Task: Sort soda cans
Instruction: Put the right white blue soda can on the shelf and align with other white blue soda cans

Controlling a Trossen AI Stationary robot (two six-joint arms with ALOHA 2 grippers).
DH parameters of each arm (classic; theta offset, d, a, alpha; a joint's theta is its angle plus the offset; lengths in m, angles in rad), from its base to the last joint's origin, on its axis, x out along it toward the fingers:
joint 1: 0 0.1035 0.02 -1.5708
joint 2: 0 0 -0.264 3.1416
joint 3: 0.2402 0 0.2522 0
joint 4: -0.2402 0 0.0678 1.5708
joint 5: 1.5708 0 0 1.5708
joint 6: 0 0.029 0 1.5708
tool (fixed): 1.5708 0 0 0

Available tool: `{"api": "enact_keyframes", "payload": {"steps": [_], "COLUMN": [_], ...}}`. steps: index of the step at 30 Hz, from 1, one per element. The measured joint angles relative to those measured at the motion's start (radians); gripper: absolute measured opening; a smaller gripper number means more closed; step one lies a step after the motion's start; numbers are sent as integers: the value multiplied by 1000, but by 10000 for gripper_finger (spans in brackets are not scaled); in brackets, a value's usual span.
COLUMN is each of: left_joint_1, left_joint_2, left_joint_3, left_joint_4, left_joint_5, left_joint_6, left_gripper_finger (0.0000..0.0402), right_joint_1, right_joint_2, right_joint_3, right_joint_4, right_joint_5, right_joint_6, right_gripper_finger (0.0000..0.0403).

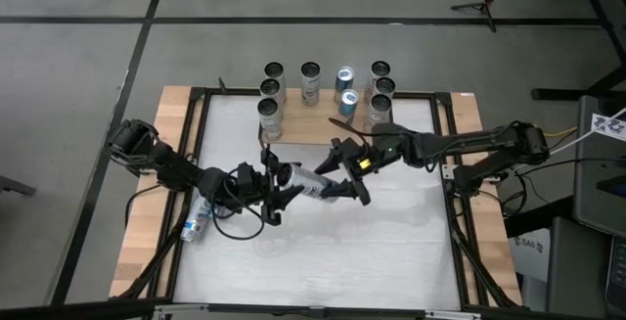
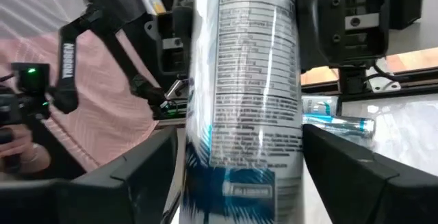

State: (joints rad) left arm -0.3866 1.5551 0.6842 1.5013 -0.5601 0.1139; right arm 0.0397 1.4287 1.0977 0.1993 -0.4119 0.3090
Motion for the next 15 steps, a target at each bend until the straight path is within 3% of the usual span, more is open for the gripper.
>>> {"api": "enact_keyframes", "payload": {"steps": [6,15], "left_joint_1": [9,95], "left_joint_2": [0,-1], "left_joint_3": [33,263], "left_joint_4": [-61,-512], "left_joint_5": [24,62], "left_joint_6": [1,0], "left_gripper_finger": [241,241], "right_joint_1": [-32,-48], "right_joint_2": [-96,-253], "right_joint_3": [0,0], "right_joint_4": [-71,-138], "right_joint_5": [-52,-49], "right_joint_6": [-1,-14], "right_gripper_finger": [297,296]}}
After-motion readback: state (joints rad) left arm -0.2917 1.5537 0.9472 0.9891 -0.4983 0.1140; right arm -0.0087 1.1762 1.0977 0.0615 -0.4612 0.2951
